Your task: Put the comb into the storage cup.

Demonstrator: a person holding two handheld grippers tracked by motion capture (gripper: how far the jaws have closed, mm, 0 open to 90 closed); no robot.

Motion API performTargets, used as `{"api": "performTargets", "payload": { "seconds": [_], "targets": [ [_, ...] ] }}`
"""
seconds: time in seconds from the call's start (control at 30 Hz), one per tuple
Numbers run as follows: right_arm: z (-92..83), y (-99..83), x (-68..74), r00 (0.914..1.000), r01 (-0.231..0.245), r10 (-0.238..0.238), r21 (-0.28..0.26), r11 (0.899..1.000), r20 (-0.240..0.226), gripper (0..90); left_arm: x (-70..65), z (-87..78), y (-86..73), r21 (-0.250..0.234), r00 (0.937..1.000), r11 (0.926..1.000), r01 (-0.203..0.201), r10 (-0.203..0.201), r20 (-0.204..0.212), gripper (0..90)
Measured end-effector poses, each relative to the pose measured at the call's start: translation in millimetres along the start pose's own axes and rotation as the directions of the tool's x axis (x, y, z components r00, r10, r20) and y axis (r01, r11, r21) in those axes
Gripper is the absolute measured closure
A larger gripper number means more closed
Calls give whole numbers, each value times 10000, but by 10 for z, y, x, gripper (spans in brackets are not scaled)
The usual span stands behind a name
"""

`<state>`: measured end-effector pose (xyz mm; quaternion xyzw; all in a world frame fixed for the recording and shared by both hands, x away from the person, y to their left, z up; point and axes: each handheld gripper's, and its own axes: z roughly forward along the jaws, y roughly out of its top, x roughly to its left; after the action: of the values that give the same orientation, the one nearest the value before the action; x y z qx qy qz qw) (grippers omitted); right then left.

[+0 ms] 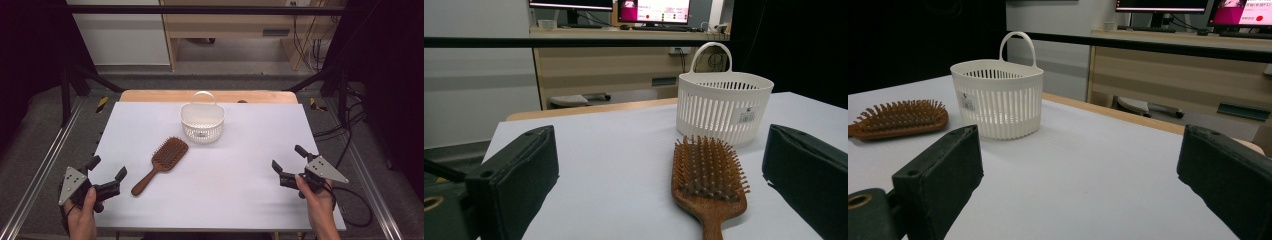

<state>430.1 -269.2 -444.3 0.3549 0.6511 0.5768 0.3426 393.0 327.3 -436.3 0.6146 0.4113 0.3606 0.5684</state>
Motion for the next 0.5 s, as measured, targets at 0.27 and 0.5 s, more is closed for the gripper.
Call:
{"api": "performTargets", "payload": {
  "seconds": [0.27, 0.5],
  "targets": [
    [-3, 7, 20, 9999, 101, -101, -10, 9999, -37, 41, -18, 3, 5, 107, 10000, 9999, 44, -45, 21, 15],
    [-2, 10, 10, 10000, 67, -67, -22, 10000, 38, 36, -35, 12, 5, 191, 9998, 9998, 57, -60, 165, 15]
  ]
}}
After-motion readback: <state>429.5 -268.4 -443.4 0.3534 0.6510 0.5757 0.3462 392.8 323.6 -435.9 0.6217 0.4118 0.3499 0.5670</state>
